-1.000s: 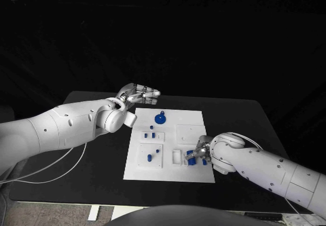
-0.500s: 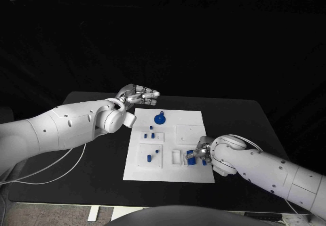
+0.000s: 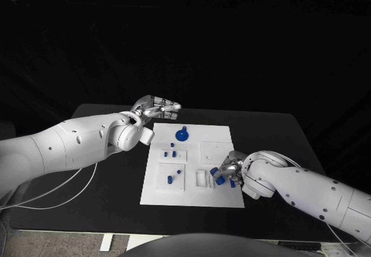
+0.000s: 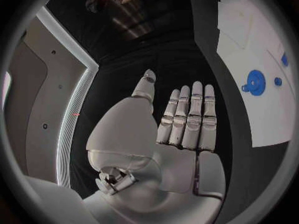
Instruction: Assemble the parts on the task board
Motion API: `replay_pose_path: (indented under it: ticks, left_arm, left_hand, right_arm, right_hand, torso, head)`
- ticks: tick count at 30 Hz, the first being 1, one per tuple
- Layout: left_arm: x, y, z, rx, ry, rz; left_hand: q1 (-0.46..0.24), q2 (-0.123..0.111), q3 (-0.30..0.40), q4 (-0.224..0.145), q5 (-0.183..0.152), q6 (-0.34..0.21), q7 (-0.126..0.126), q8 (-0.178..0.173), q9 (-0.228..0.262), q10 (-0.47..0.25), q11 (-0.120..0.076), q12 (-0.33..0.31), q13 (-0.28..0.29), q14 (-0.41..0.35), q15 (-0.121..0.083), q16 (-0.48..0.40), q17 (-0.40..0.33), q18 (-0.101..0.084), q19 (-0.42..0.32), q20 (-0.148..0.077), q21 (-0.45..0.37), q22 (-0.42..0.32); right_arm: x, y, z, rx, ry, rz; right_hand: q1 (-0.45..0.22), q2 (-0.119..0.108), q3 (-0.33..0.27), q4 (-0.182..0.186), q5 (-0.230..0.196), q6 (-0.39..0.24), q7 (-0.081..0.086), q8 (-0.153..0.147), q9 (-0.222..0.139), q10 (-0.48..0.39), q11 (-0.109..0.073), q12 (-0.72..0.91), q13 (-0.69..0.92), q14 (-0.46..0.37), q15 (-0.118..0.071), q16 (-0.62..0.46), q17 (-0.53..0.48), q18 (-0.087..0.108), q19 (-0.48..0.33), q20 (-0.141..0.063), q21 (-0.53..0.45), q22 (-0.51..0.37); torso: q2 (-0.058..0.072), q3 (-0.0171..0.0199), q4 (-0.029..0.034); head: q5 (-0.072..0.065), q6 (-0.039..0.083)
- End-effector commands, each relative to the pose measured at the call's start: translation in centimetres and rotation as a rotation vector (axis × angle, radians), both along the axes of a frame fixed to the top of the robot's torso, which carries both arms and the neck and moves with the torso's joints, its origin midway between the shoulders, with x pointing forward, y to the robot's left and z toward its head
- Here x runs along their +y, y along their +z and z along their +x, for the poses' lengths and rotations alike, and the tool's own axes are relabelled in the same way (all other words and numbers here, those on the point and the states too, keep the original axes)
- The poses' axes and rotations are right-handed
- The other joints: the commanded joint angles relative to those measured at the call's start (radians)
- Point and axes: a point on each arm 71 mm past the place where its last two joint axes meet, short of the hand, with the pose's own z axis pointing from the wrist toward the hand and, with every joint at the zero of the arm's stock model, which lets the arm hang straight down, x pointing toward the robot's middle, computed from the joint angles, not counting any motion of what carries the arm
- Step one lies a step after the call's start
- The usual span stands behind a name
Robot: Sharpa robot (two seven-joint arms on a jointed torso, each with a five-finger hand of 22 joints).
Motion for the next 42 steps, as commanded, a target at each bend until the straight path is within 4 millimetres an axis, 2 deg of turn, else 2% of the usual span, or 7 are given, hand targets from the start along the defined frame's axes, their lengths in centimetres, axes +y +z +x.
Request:
replay_pose_path:
  ticks: [1,14,20,26,34,39,42]
  left_arm:
    - [-0.2,0.1,0.0,-0.002,-0.015,-0.007]
    - [-0.1,0.0,0.0,-0.001,-0.015,-0.006]
    - [-0.2,0.0,0.0,0.003,-0.018,-0.006]
    - [-0.3,0.0,0.0,0.007,-0.021,-0.006]
    - [-0.4,0.0,0.0,0.009,-0.025,-0.006]
    - [-0.4,-0.1,0.0,0.011,-0.025,-0.005]
    - [-0.4,-0.1,0.0,0.011,-0.025,-0.005]
  left_hand:
    - [0.006,-0.006,0.000,0.000,-0.003,-0.002,0.001,-0.001,0.000,-0.008,-0.002,-0.005,0.000,-0.006,0.002,-0.004,0.000,0.002,0.001,0.007,0.003,-0.001]
    - [0.003,-0.005,-0.001,-0.001,-0.004,-0.003,0.002,-0.001,0.000,-0.008,-0.002,-0.004,0.000,-0.006,0.002,-0.004,0.000,0.002,0.001,0.007,0.005,-0.004]
    - [0.001,-0.006,-0.001,0.001,-0.003,-0.008,0.003,-0.002,-0.001,-0.010,-0.001,-0.005,0.000,-0.006,0.003,-0.004,0.000,0.002,0.000,0.007,0.006,-0.006]
    - [0.001,-0.006,0.000,0.003,-0.003,-0.009,0.003,-0.001,0.000,-0.012,-0.001,-0.005,0.000,-0.007,0.003,-0.004,0.000,0.002,0.000,0.007,0.007,-0.007]
    - [-0.001,-0.006,0.001,0.006,-0.003,-0.010,0.004,-0.001,0.000,-0.015,0.000,-0.005,0.000,-0.007,0.003,-0.003,0.000,0.003,0.000,0.008,0.007,-0.009]
    - [-0.001,-0.006,0.001,0.006,-0.003,-0.010,0.004,-0.001,0.000,-0.015,0.000,-0.005,0.000,-0.007,0.003,-0.003,0.000,0.003,0.000,0.008,0.007,-0.009]
    - [-0.001,-0.006,0.001,0.006,-0.003,-0.010,0.004,-0.001,0.000,-0.015,0.000,-0.005,0.000,-0.007,0.003,-0.003,0.000,0.003,0.000,0.008,0.007,-0.009]
  right_arm:
    - [0.4,0.2,-0.2,0.014,-0.006,0.039]
    - [1.9,-0.2,0.0,0.051,0.027,0.039]
    - [2.4,-0.8,0.2,0.045,0.042,0.012]
    - [3.0,-1.5,0.2,0.049,0.066,-0.012]
    - [3.6,-2.0,0.2,0.048,0.084,-0.018]
    - [4.0,-2.1,0.1,0.049,0.096,-0.015]
    - [4.2,-2.0,-0.1,0.050,0.106,-0.012]
  right_hand:
    - [0.017,0.031,-0.012,0.004,-0.008,0.047,-0.016,0.016,0.021,0.018,-0.012,-0.007,-0.005,0.003,-0.006,-0.002,-0.002,-0.011,0.018,-0.007,0.004,0.099]
    - [0.023,0.046,-0.076,0.026,-0.078,0.053,-0.023,0.016,0.021,0.019,-0.013,-0.006,-0.013,0.003,-0.006,-0.002,-0.005,-0.014,0.016,-0.008,0.007,0.098]
    - [0.018,0.055,-0.108,0.052,-0.175,0.052,-0.027,0.016,0.021,0.021,-0.013,-0.003,-0.014,0.004,-0.006,0.000,-0.004,-0.014,0.017,-0.007,0.008,0.099]
    - [0.025,0.058,-0.148,0.087,-0.229,0.050,-0.028,0.016,0.018,0.021,-0.012,-0.002,-0.016,0.004,-0.006,0.000,-0.005,-0.015,0.018,-0.007,0.004,0.098]
    - [0.024,0.057,-0.167,0.119,-0.252,0.049,-0.028,0.016,0.017,0.022,-0.012,0.004,-0.014,0.004,-0.006,0.000,-0.004,-0.016,0.018,-0.007,0.004,0.099]
    - [0.025,0.053,-0.184,0.142,-0.282,0.051,-0.029,0.016,0.017,0.023,-0.011,0.012,-0.009,0.004,-0.005,0.001,-0.003,-0.016,0.019,-0.007,0.005,0.099]
    - [0.032,0.045,-0.200,0.154,-0.284,0.051,-0.029,0.016,0.017,0.023,-0.011,0.013,-0.008,0.003,-0.005,0.001,-0.003,-0.016,0.019,-0.007,0.006,0.099]
  torso:
    - [0.001,0.0005,0.0007]
    - [0.001,-0.0002,0.0016]
    - [0.001,-0.0005,0.0018]
    - [0.001,-0.0003,0.0016]
    - [0.001,0.0000,0.0010]
    - [0.001,0.0003,0.0008]
    - [0.001,0.0002,0.0006]
  head:
    - [-0.001,-0.001]
    - [-0.001,-0.003]
    - [0.000,-0.004]
    - [0.002,-0.006]
    - [0.003,-0.001]
    - [0.004,-0.004]
    - [0.005,-0.005]
